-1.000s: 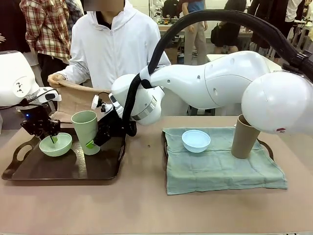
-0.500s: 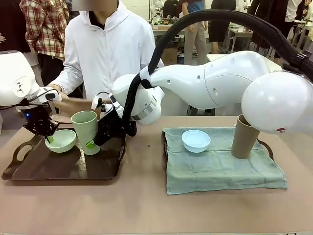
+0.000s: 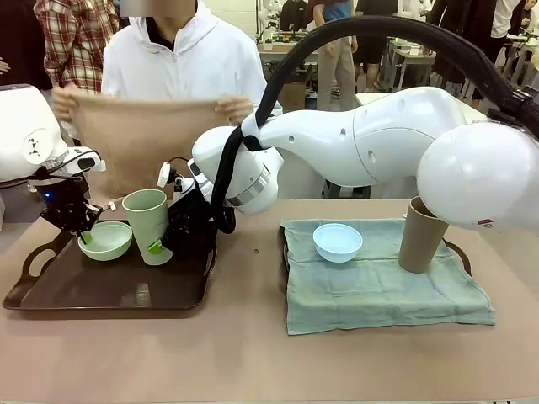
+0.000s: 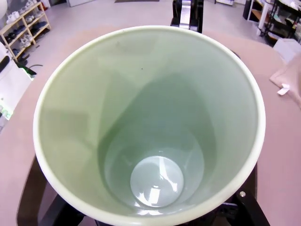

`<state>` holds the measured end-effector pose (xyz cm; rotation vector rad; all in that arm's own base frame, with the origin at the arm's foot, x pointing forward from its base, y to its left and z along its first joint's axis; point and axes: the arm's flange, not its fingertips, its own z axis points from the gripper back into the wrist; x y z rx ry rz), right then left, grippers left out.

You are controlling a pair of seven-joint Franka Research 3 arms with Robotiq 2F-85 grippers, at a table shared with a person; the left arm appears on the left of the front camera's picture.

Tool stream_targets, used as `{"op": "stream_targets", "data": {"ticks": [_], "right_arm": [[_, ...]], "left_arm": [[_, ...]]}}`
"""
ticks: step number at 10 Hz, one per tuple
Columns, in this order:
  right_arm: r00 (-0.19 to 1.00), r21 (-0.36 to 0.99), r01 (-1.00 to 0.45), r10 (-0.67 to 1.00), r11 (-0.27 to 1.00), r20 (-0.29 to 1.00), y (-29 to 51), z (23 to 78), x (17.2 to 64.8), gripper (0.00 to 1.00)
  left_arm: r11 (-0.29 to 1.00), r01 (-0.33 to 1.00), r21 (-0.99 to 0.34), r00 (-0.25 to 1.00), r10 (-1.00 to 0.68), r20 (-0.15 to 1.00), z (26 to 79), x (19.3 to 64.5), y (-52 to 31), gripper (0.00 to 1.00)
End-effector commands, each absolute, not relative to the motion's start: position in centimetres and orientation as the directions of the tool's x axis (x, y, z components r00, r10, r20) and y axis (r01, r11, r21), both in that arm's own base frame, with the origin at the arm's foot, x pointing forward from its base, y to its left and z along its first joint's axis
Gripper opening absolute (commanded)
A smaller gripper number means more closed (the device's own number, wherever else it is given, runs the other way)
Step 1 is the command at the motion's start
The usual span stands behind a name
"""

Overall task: Set up a tray with a mat and arrange the tableware.
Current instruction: Pick up the Picnic Bowl and Reusable plastic cup from the Handle tray in front of the human's position and hold them in the air.

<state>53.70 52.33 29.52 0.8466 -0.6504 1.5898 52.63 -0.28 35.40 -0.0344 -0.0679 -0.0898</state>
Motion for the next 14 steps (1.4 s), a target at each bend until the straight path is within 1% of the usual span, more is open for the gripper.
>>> {"op": "stream_targets", "data": {"ticks": [1, 2, 3, 4, 7, 9, 10, 11, 14], "right_arm": [[-0.102, 0.007, -0.982, 0.558, -0.19, 0.824, 51.1, 34.5, 51.1, 0.0], [-0.123, -0.017, -0.982, 0.574, -0.187, 0.81, 50.5, 37.5, 49.6, 0.0], [-0.132, -0.034, -0.984, 0.583, -0.176, 0.801, 49.9, 40.1, 48.5, 0.0], [-0.159, -0.073, -0.983, 0.593, -0.166, 0.789, 49.5, 42.6, 46.8, 0.0], [-0.184, -0.119, -0.982, 0.602, -0.147, 0.777, 49.2, 47.4, 44.4, 0.0], [-0.187, -0.136, -0.982, 0.592, -0.131, 0.784, 49.0, 49.5, 43.2, 0.0], [-0.215, -0.137, -0.975, 0.598, -0.175, 0.772, 50.1, 48.8, 44.9, 0.0], [-0.215, -0.137, -0.975, 0.598, -0.175, 0.772, 50.1, 48.8, 44.9, 0.0], [-0.215, -0.137, -0.975, 0.598, -0.175, 0.772, 50.1, 48.8, 44.9, 0.0]], "left_arm": [[0.995, 0.082, -0.049, 0.996, -0.08, 0.041, 37.9, 51.4, 0.3, 0.0], [0.996, 0.058, -0.074, 0.997, -0.054, 0.049, 40.7, 50.3, 0.6, 0.0], [0.994, 0.06, -0.094, 0.995, -0.052, 0.082, 43.9, 49.1, 0.6, 0.0], [0.995, 0.06, -0.079, 0.993, -0.052, 0.103, 46.8, 48.1, 0.6, 0.0], [0.997, 0.078, -0.027, 0.979, -0.072, 0.189, 54.9, 43.5, 0.3, 0.0], [0.999, 0.036, -0.017, 0.977, -0.032, 0.213, 57.3, 41.8, 0.3, 0.0], [0.999, 0.011, -0.031, 0.983, -0.005, 0.184, 56.9, 41.4, 0.3, 0.0], [0.996, 0.081, -0.037, 0.973, -0.071, 0.221, 57.7, 41.9, 0.4, 0.0], [0.996, 0.081, -0.037, 0.973, -0.071, 0.221, 57.7, 41.9, 0.4, 0.0]]}}
